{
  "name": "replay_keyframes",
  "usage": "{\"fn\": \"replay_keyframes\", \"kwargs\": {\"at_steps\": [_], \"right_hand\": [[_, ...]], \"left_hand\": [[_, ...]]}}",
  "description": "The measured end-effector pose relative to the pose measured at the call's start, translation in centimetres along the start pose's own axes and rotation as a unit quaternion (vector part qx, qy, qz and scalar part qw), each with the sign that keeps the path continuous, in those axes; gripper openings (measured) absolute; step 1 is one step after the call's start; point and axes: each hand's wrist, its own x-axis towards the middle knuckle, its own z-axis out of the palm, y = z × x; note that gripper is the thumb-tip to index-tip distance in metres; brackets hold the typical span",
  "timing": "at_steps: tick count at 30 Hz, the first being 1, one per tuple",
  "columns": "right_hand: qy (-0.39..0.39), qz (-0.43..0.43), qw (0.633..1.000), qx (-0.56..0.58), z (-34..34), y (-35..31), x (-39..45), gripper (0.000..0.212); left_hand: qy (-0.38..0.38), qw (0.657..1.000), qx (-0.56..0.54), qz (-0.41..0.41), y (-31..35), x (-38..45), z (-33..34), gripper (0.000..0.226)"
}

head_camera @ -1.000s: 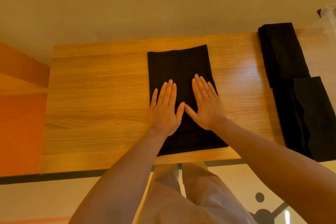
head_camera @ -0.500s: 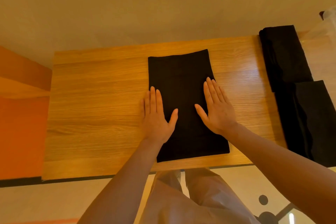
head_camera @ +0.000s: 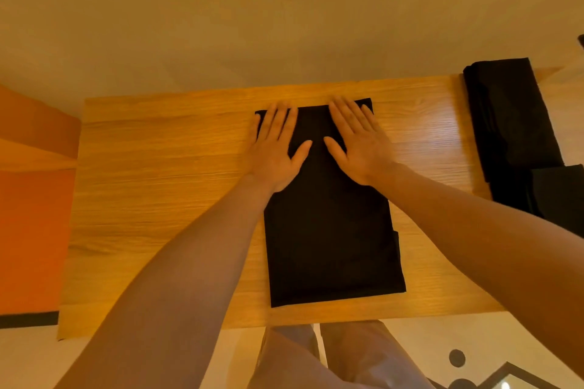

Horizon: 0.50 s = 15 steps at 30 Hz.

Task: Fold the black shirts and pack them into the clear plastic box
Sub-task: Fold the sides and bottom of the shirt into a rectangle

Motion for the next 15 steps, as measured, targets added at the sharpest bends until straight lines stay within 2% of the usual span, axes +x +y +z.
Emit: {"fn": "replay_keyframes", "kwargs": {"at_steps": [4, 10, 13, 15], "right_hand": [[-0.008, 0.075, 0.997, -0.015, -0.3, 2.8, -0.8, 0.075], [-0.009, 0.081, 0.996, -0.018, -0.6, 2.9, -1.6, 0.075], [0.02, 0.034, 0.999, -0.01, -1.3, 2.0, -3.6, 0.068], [0.031, -0.007, 0.999, 0.004, -1.9, 1.0, -5.8, 0.063]], "left_hand": [[0.003, 0.997, -0.012, -0.071, -3.2, -0.9, 0.1, 0.071], [-0.006, 0.995, -0.003, -0.102, -3.6, -2.0, -0.3, 0.068], [0.025, 0.997, 0.004, -0.069, -2.7, -3.8, -0.7, 0.066], [0.047, 0.999, 0.007, 0.011, -1.9, -5.7, -0.8, 0.064]]}}
